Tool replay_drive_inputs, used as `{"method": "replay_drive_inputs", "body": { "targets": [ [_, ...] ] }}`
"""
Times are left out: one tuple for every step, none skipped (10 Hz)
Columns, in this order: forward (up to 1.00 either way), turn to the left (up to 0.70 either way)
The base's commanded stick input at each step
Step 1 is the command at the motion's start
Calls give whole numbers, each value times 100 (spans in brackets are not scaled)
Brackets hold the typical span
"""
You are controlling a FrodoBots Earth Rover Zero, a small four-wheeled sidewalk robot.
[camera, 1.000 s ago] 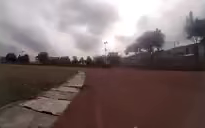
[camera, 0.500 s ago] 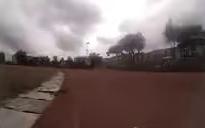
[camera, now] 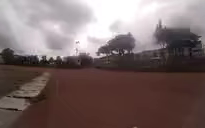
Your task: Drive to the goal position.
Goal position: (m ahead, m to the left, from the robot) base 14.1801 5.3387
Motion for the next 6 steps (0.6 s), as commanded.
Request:
{"method": "replay_drive_inputs", "body": {
  "targets": [
    [100,0],
    [100,0],
    [100,0],
    [100,0],
    [100,0],
    [100,0]
  ]
}}
